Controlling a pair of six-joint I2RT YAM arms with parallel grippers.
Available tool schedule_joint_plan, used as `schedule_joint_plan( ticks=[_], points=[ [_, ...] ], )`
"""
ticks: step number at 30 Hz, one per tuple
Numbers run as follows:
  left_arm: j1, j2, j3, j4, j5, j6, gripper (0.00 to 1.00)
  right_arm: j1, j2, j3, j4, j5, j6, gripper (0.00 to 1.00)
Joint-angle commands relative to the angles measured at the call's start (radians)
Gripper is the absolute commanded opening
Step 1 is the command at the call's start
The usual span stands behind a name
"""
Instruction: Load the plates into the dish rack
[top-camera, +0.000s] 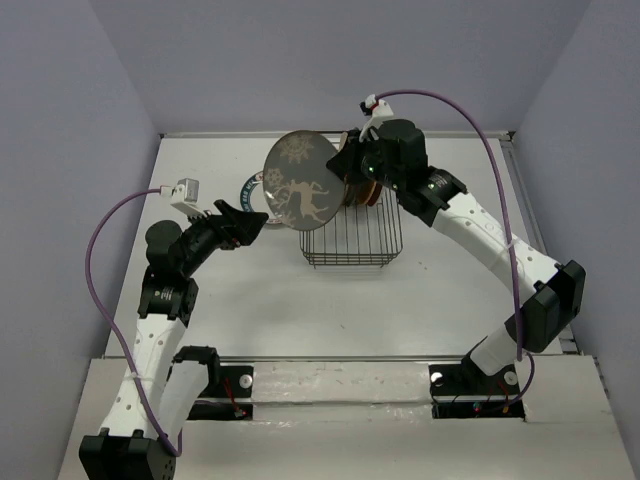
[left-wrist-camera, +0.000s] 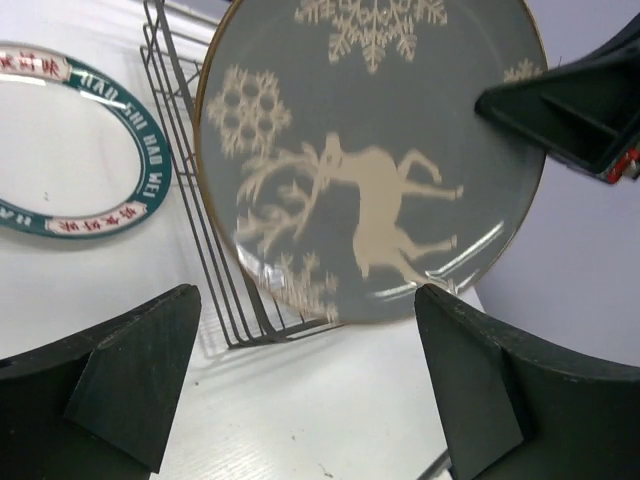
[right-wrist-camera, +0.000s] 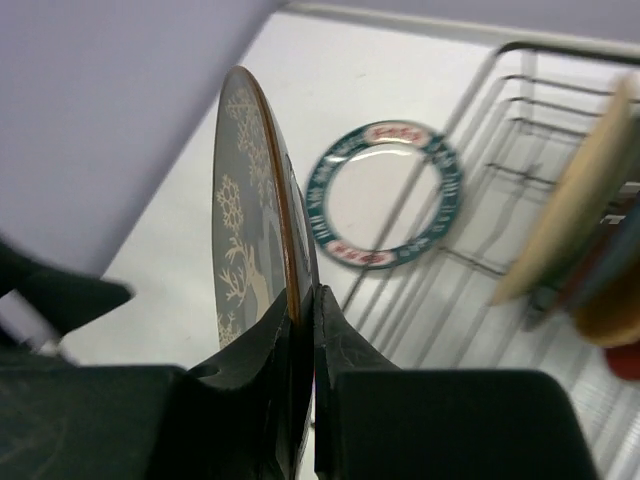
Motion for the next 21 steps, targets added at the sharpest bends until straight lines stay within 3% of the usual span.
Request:
schedule_joint_plan(
  ticks=[1, 4, 6, 15, 21],
  points=[
    [-0.037, -0.034, 0.081, -0.066, -0.122, 0.157, 0.99, -0.025, 0.029, 0.254, -0.082, 0.396, -0.09, 0.07],
    [-0.086, -0.055, 0.104, -0.152, -0.212, 0.22, 0.99, -0.025, 0.147, 0.432, -0.157, 0.629, -0.147, 0.07],
    [-0.104, -0.063, 0.107, -0.184, -0.273, 0.242, 0.99, -0.016, 0.209, 0.521, -0.182, 0.706, -0.203, 0.07],
    [-0.166, -0.083, 0.113, -0.219, -0.332, 0.269, 0.99, 0.116, 0.631, 1.138, -0.218, 1.102, -0.579, 0.07],
    [-0.187, -0.083, 0.111, -0.219, -0.332, 0.268, 0.99, 0.125, 0.677, 1.06, -0.119, 1.153, -0.681, 0.07]
  ],
)
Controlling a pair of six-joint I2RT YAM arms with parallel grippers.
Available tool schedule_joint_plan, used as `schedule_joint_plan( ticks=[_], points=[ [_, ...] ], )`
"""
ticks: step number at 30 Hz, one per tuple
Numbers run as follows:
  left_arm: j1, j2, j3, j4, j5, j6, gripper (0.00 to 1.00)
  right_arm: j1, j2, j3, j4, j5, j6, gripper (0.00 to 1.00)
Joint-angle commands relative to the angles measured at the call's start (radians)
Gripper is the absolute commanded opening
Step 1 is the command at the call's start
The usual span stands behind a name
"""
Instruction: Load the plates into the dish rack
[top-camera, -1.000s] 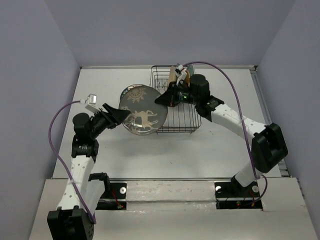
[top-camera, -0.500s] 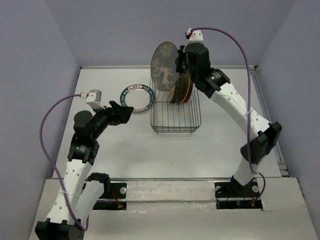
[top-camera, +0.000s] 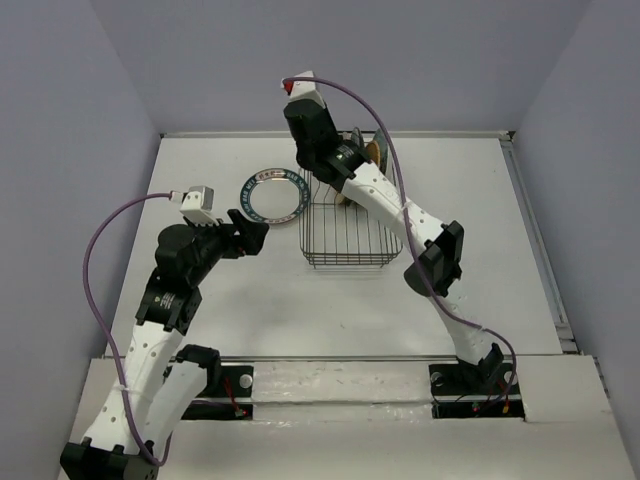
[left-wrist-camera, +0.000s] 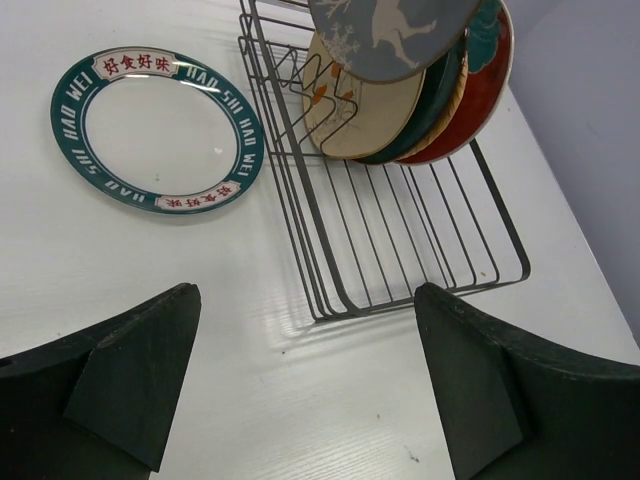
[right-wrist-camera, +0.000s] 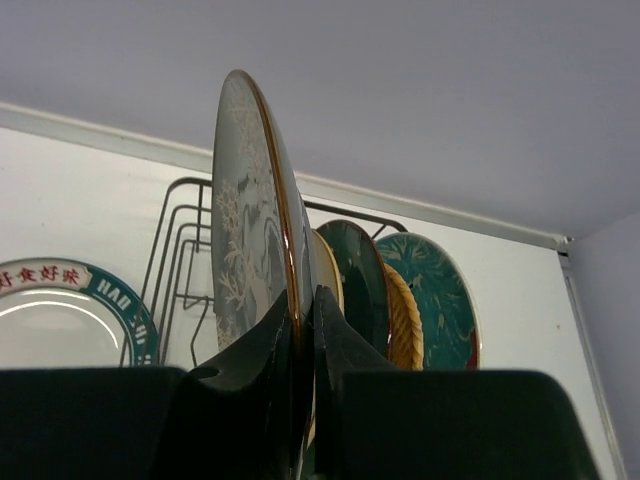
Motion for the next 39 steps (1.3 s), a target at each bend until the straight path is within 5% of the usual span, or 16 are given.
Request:
schedule_joint_plan(
  ticks=[1, 15, 28, 29, 34, 39],
  points=[
    [-0.012, -0.013, 0.046, 0.021, -0.018, 0.026, 0.99, 0.0, -0.052, 0.011, 0.182, 0.146, -0.13, 0.07],
    [-0.014, -0.001, 0.04, 0.021, -0.027, 0.023, 0.99, 0.0, -0.035, -0.142, 0.182, 0.18, -0.055, 0.07],
    [-0.014, 0.033, 0.031, 0.022, -0.059, 0.021, 0.99, -0.019, -0.059, -0.312, 0.012, 0.024, 0.423, 0.07],
    [-0.014, 0.045, 0.031, 0.019, -0.062, 0.021, 0.99, -0.028, -0.076, -0.354, 0.012, 0.002, 0.457, 0.1],
    [-0.012, 0.103, 0.038, 0.015, -0.076, 0.018, 0.99, -0.037, -0.127, -0.426, 0.011, -0.042, 0.54, 0.69],
    [0.006, 0.188, 0.055, 0.024, -0.076, -0.005, 0.99, -0.037, -0.24, -0.478, 0.041, -0.125, 0.513, 0.85]
  ],
)
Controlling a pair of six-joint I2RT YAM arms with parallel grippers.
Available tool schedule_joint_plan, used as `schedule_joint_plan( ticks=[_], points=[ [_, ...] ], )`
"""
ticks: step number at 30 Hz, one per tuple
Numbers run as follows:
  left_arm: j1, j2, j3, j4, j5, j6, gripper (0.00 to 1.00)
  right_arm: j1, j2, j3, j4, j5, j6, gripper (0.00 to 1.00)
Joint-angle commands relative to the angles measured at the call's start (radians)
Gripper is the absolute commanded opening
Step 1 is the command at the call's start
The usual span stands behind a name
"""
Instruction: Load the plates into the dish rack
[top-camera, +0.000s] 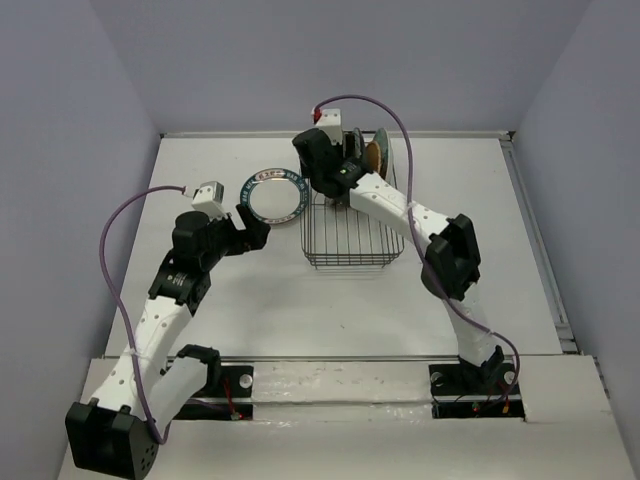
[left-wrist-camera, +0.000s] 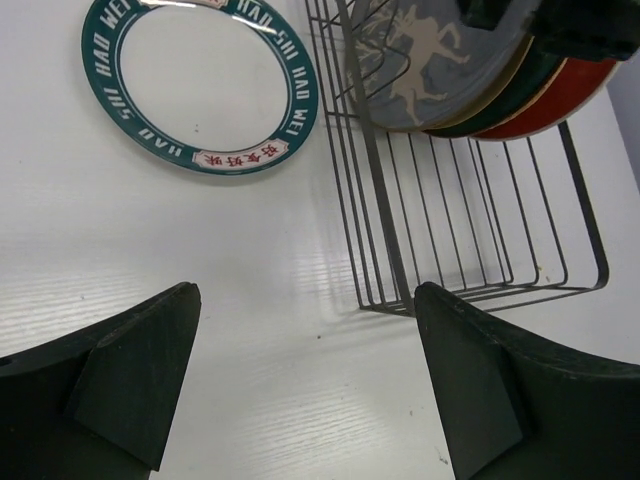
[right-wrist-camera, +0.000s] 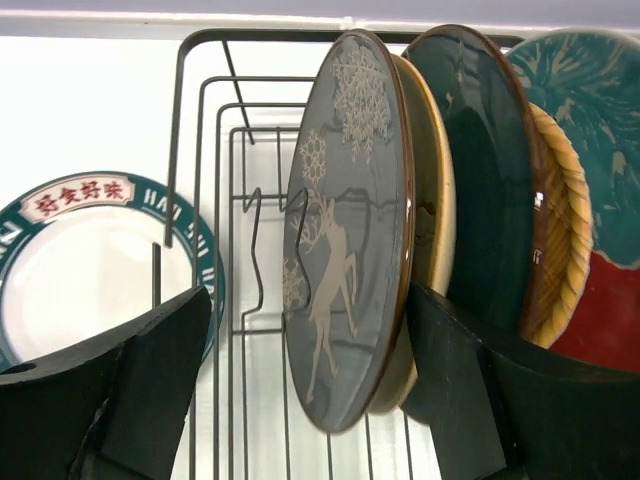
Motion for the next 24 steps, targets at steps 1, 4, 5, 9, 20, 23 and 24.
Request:
schedule_joint_plan(
  ticks=[1, 4, 5, 9, 20, 23, 24],
  points=[
    [0.026, 0.071, 0.057, 0.03, -0.003, -0.028, 0.99, -0.012, -0.203, -0.082, 0.072, -0.062, -0.005, 0.87],
    [0.043, 0.122, 0.051, 0.055, 0.028, -0.091, 0.99, -0.012, -0.287, -0.145, 0.134, -0.204, -0.045, 0.91],
    [0.06, 0.131, 0.048, 0.07, 0.034, -0.108, 0.99, -0.012, -0.347, -0.191, 0.148, -0.29, -0.05, 0.92],
    [0.109, 0.148, 0.011, 0.148, -0.002, -0.216, 0.99, -0.001, -0.485, -0.304, 0.226, -0.442, -0.059, 0.96],
    [0.124, 0.557, 0.086, 0.378, -0.243, -0.383, 0.96, 0.039, -0.886, -0.724, 0.379, -0.645, -0.009, 0.94],
    [0.135, 0.705, 0.166, 0.378, -0.276, -0.377, 0.93, 0.039, -0.981, -0.855, 0.447, -0.706, 0.039, 0.92],
    [0.14, 0.729, 0.175, 0.39, -0.274, -0.38, 0.93, 0.039, -0.995, -0.877, 0.452, -0.752, 0.047, 0.91]
  ],
)
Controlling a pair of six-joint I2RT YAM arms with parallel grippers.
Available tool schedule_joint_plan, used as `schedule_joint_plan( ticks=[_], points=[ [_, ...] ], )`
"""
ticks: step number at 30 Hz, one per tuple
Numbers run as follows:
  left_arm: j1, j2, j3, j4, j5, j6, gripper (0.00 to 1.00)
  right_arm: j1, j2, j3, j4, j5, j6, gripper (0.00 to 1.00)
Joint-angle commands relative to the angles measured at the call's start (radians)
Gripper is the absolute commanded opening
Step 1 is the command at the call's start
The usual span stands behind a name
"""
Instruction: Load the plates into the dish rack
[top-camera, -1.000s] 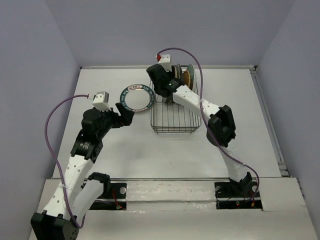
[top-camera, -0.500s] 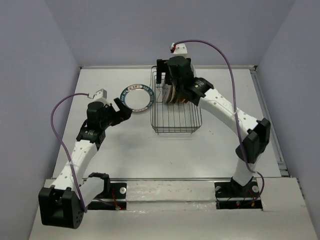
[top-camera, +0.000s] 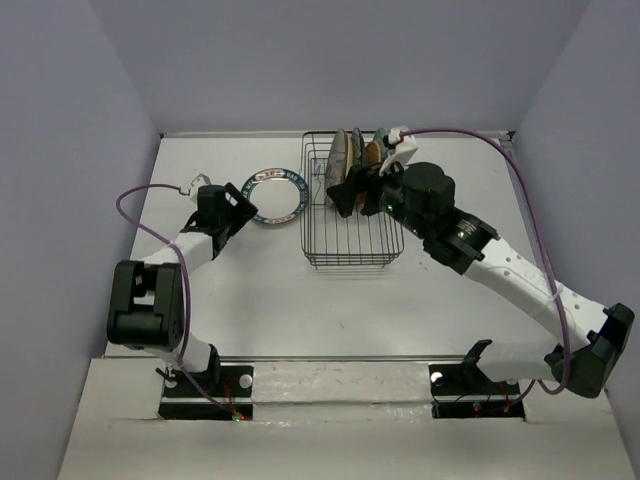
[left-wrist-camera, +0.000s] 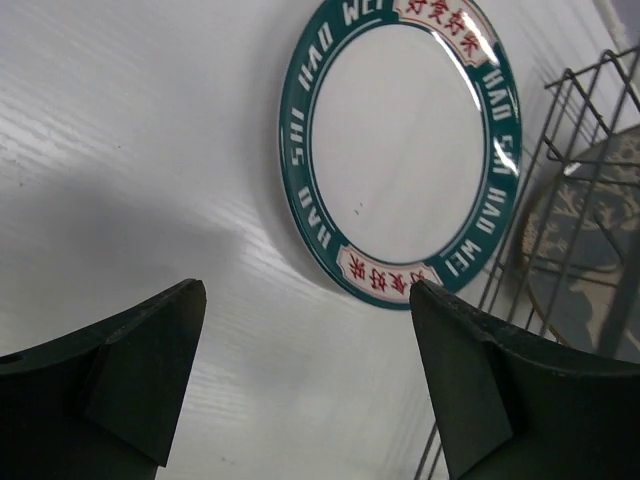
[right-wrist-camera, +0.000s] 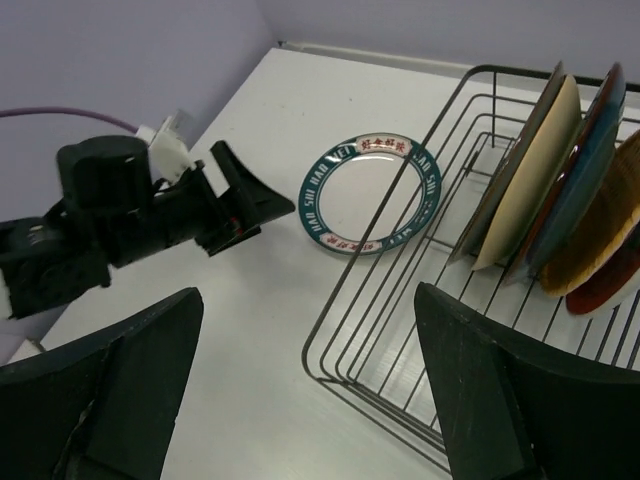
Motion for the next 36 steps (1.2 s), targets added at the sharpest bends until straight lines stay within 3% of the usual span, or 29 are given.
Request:
schedule_joint_plan(
  ticks=[1, 5, 7, 8, 10, 17, 20, 23, 24, 28, 36],
  points=[
    [0.024, 0.116, 0.1, 0.114, -0.07, -0.029, 0.92, 0.006, -0.092, -0.106, 0.132, -0.149, 0.067, 0.9],
    [0.049, 0.245, 0.149, 0.179, -0.001, -0.038, 0.86, 0.006, -0.13, -0.198, 0.15, -0.177, 0.093, 0.88],
    [0.052, 0.324, 0.194, 0.179, -0.001, -0.037, 0.79, 0.006, -0.142, -0.251, 0.161, -0.2, 0.105, 0.88],
    [0.053, 0.347, 0.212, 0.18, -0.004, -0.037, 0.68, 0.006, -0.146, -0.262, 0.161, -0.21, 0.118, 0.87],
    [0.064, 0.414, 0.217, 0.209, 0.001, -0.064, 0.58, 0.006, -0.144, -0.288, 0.196, -0.226, 0.127, 0.87],
    [0.076, 0.456, 0.238, 0.268, 0.041, -0.101, 0.39, 0.006, -0.118, -0.285, 0.199, -0.226, 0.128, 0.87],
    [0.076, 0.479, 0.264, 0.275, 0.058, -0.103, 0.28, 0.006, -0.098, -0.272, 0.203, -0.244, 0.139, 0.87],
    [0.076, 0.496, 0.286, 0.279, 0.073, -0.103, 0.06, 0.006, -0.09, -0.272, 0.221, -0.263, 0.154, 0.86],
    [0.081, 0.491, 0.28, 0.282, 0.068, -0.109, 0.06, 0.006, -0.084, -0.272, 0.221, -0.264, 0.158, 0.86],
    [0.096, 0.375, 0.197, 0.308, 0.016, -0.118, 0.06, 0.006, -0.044, -0.258, 0.212, -0.276, 0.159, 0.85],
    [0.096, -0.159, -0.083, 0.3, -0.146, -0.182, 0.05, 0.006, 0.143, -0.1, 0.19, -0.393, 0.145, 0.88]
  ],
)
